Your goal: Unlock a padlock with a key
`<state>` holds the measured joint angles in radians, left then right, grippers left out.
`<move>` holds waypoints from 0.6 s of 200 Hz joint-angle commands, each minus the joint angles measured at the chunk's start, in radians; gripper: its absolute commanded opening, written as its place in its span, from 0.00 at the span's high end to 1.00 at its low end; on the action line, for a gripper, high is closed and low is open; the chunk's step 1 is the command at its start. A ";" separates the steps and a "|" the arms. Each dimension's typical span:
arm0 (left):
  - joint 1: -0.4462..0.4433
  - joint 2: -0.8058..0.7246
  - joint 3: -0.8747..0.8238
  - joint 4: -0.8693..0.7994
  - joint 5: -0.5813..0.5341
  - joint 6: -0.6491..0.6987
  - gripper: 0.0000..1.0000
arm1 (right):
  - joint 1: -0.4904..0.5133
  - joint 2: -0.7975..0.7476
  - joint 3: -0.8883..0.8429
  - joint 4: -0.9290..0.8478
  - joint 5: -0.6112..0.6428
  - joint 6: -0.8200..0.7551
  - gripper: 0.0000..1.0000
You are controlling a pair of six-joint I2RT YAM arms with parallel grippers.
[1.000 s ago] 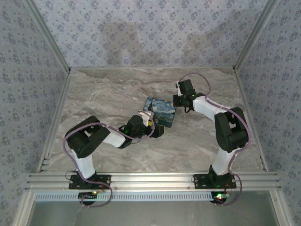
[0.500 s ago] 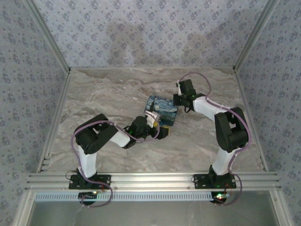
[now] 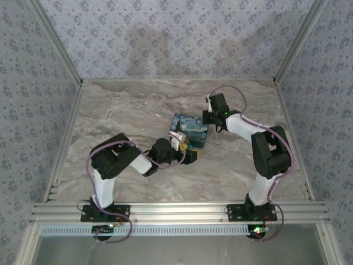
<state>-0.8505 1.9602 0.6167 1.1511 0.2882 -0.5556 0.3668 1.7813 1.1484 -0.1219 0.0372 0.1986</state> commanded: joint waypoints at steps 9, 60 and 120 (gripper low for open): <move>0.016 0.016 0.002 0.152 0.056 -0.053 0.13 | 0.022 0.017 -0.026 -0.064 -0.043 0.018 1.00; 0.026 0.018 -0.038 0.186 0.098 -0.098 0.24 | 0.024 0.018 -0.022 -0.061 -0.041 0.021 1.00; 0.045 0.055 -0.001 0.108 0.110 -0.142 0.36 | 0.035 0.015 -0.026 -0.060 -0.039 0.025 1.00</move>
<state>-0.8154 1.9945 0.5858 1.2472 0.3855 -0.6758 0.3813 1.7813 1.1477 -0.1196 0.0231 0.2123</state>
